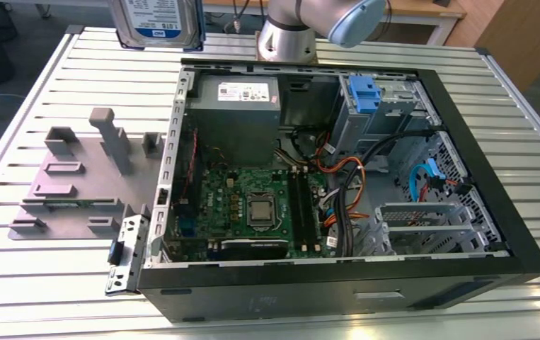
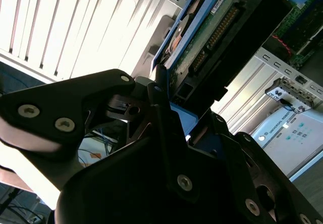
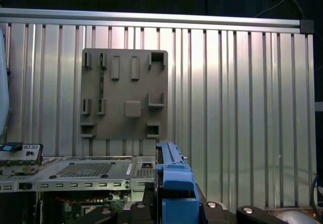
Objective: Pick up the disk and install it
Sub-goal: 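Pick up the disk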
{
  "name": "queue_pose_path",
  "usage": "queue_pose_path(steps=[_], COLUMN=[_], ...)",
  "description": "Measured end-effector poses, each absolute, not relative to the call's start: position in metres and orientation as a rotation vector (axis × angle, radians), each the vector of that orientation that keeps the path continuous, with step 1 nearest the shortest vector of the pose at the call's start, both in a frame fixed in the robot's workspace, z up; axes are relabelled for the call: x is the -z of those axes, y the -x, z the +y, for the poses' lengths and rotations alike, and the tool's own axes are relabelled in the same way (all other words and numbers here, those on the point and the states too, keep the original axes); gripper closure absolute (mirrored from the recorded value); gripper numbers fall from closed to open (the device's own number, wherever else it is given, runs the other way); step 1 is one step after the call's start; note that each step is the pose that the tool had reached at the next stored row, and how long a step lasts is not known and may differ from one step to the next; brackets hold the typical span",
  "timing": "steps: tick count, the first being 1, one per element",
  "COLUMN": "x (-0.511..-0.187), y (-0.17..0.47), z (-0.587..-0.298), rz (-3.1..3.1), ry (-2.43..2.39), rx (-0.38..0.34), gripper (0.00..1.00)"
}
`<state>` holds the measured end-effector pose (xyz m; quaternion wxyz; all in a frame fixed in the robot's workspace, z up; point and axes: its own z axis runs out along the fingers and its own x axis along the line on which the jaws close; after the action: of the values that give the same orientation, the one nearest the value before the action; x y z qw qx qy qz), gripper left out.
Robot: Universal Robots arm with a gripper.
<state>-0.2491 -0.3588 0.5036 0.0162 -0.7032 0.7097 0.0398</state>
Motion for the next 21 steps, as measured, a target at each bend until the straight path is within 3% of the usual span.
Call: queue_pose_path(steps=[21], x=[-0.5036], y=[0.2430], z=[-0.3588], rz=[2.207], ry=[2.187], rx=[-0.124], gripper=[0.63])
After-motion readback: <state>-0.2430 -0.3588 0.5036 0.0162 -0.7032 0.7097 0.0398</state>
